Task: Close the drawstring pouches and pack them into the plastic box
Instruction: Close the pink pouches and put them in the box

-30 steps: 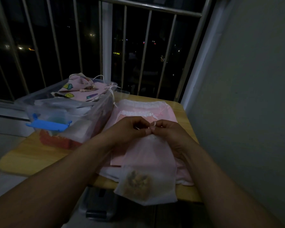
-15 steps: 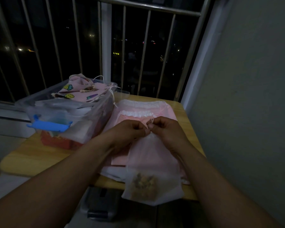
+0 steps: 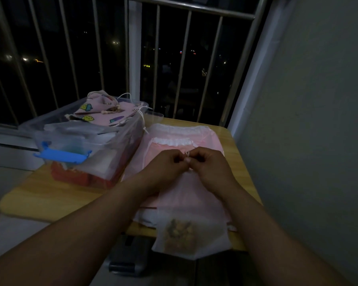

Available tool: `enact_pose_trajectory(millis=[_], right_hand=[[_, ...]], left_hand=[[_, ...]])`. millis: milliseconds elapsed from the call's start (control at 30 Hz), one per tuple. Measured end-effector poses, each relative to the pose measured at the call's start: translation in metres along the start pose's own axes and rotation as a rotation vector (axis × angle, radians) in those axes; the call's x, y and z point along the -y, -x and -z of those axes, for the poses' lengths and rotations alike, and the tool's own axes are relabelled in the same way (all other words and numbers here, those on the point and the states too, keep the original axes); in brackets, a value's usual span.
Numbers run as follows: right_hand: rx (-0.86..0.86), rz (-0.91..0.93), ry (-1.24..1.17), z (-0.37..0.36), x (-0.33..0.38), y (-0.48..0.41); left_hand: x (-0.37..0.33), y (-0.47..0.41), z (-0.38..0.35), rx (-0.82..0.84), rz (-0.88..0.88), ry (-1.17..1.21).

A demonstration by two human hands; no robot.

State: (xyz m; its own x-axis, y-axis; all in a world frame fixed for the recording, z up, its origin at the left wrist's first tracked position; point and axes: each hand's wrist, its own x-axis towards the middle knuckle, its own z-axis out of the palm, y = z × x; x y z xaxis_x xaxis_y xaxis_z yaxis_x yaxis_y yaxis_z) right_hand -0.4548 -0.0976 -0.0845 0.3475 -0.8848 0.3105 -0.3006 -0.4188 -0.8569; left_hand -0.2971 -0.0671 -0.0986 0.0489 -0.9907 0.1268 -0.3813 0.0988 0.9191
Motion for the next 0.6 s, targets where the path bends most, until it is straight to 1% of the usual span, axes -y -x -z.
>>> enact_pose_trajectory(millis=[67,167,233,333,400,600], right_hand=[[0.000,0.041,0.068,-0.002,0.000,0.001],[-0.024,0.061,0.082,-0.001,0.000,0.001],[-0.019,0.016,-0.004,0.000,0.002,0.001],[0.024,-0.098,-0.186,0.003,0.002,0.002],[0.049,-0.170,-0.267,0.003,0.002,0.002],[0.036,-0.274,-0.423,0.007,0.000,-0.002]], left_hand=[[0.001,-0.002,0.000,0.015,-0.045,-0.069],[0.001,-0.001,0.006,0.053,0.013,-0.016],[0.001,-0.002,0.013,0.078,0.036,0.052],[0.003,-0.001,0.019,0.125,0.051,0.191],[0.002,0.000,0.020,0.139,0.055,0.268],[-0.004,0.001,0.020,0.071,0.065,0.415]])
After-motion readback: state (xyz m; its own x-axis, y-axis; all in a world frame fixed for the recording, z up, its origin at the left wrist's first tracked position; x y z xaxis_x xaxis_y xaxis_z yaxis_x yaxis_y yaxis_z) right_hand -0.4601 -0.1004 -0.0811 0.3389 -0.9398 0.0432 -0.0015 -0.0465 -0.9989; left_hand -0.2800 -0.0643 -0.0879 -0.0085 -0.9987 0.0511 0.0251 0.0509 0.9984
